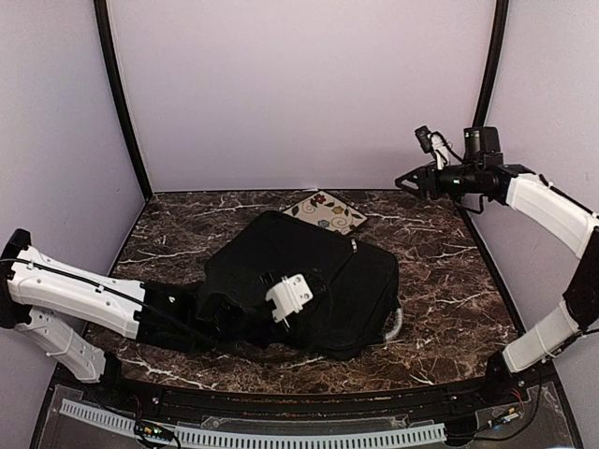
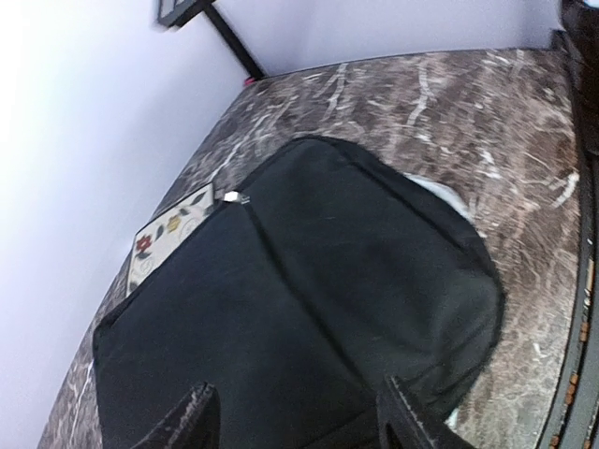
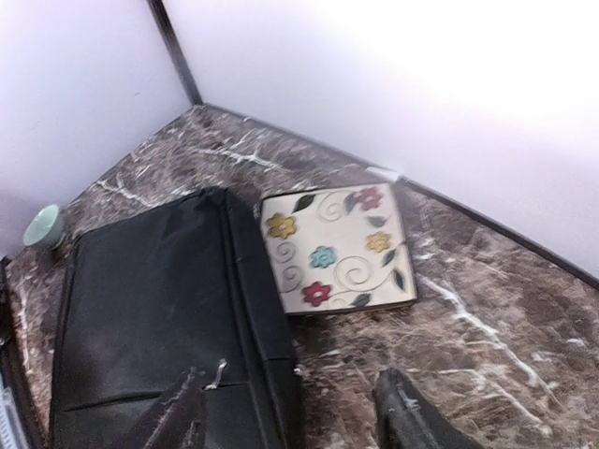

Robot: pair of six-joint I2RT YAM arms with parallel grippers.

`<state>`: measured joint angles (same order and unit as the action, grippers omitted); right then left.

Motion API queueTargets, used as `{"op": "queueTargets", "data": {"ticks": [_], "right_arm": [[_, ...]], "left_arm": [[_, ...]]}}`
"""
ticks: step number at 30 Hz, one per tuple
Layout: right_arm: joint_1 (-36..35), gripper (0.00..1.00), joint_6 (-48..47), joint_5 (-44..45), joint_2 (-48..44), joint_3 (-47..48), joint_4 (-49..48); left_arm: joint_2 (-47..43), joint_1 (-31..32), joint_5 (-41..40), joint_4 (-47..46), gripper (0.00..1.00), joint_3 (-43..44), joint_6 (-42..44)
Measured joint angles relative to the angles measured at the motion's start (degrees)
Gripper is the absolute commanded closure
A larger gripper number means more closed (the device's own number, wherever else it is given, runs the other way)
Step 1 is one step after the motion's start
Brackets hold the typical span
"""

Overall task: Pack the student bag
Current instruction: Place the student bag in the lower front pocket, then reset both arms

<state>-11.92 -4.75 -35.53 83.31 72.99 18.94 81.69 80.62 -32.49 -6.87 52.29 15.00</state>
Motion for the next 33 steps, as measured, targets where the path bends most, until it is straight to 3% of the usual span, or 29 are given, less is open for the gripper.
{"op": "queueTargets", "data": {"ticks": [4, 7, 14, 18, 22, 26, 33], "right_arm": [[3.9, 0.18, -0.4, 6.5, -8.7, -5.1, -2.5], [6.1, 0.01, 0.2, 10.5, -12.7, -8.2, -3.3], [8.5, 0.00, 2.9, 18.9, -13.4, -9.3, -4.0], [8.6, 0.00, 5.2, 23.6, -13.6, -7.8, -3.6], [8.6, 0.00, 7.3, 26.4, -16.4, -11.3, -7.5], [9.4, 0.00, 8.1, 26.8, -20.7, -21.5, -12.9], [11.3, 0.00, 8.1, 25.8, -19.0, -27.2, -16.1]], "left_arm": [[-8.1, -9.6, 0.9, 3.5, 0.21, 0.0, -3.5], [-13.1, -18.2, 1.5, 4.0, 0.15, 0.0, -5.3], [-13.6, -35.6, 6.2, 7.6, 0.03, 3.3, -8.5], [-11.2, -42.7, 6.9, 8.9, 0.01, 5.7, -12.1], [-10.0, -44.4, 2.8, 8.6, 0.01, 4.1, -16.5], [-10.1, -44.5, 1.6, 7.2, 0.01, -1.6, -20.9], [-12.8, -44.5, 0.8, 3.3, 0.01, -7.0, -21.4]]}}
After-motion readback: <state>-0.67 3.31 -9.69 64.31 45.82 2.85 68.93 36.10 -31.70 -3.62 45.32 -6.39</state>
